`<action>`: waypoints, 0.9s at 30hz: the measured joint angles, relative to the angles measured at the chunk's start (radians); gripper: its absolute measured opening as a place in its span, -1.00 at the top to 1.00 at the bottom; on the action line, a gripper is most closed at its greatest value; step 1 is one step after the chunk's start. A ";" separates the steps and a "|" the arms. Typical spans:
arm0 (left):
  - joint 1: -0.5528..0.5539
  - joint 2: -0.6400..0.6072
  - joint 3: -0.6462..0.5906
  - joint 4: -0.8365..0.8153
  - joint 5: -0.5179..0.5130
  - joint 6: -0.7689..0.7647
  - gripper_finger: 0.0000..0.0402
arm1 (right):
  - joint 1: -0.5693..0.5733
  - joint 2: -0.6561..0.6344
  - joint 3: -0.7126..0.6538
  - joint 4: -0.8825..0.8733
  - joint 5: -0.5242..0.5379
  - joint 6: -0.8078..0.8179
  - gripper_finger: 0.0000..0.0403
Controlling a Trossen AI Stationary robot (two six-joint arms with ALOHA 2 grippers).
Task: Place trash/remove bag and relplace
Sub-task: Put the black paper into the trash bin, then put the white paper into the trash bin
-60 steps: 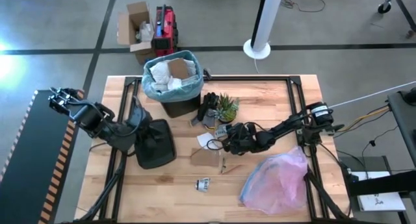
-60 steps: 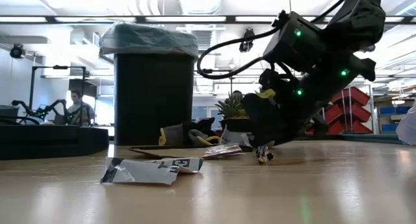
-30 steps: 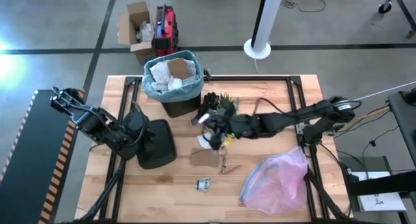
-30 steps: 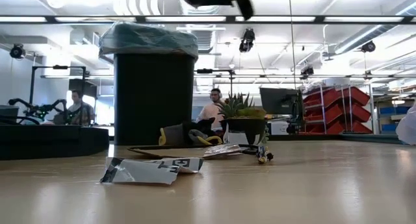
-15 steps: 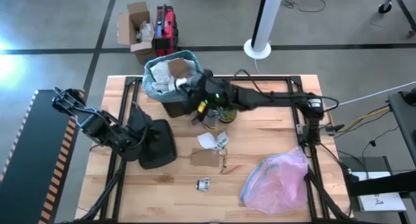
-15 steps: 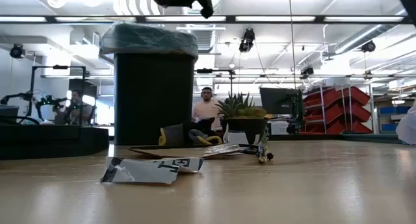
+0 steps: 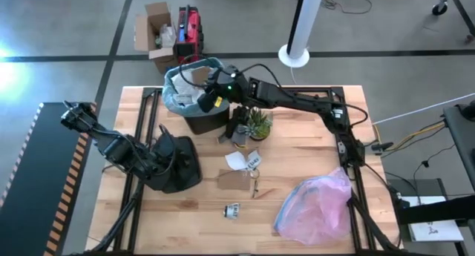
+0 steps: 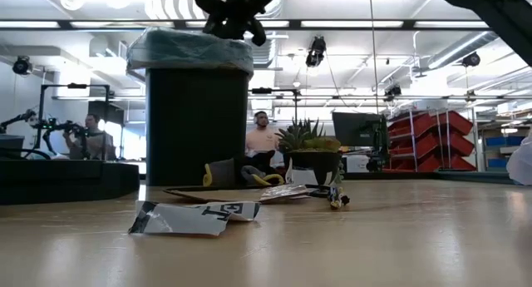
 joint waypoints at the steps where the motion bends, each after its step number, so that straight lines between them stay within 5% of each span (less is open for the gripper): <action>1: 0.000 0.000 -0.007 0.015 -0.002 0.000 0.62 | 0.001 0.005 0.009 0.002 0.003 0.000 0.50; 11: 0.001 0.002 -0.024 0.078 -0.003 0.000 0.57 | 0.016 -0.014 0.019 0.000 -0.006 -0.007 0.19; 27: 0.001 0.033 -0.043 0.156 0.000 0.000 0.46 | 0.158 -0.276 0.049 -0.249 -0.045 -0.230 0.50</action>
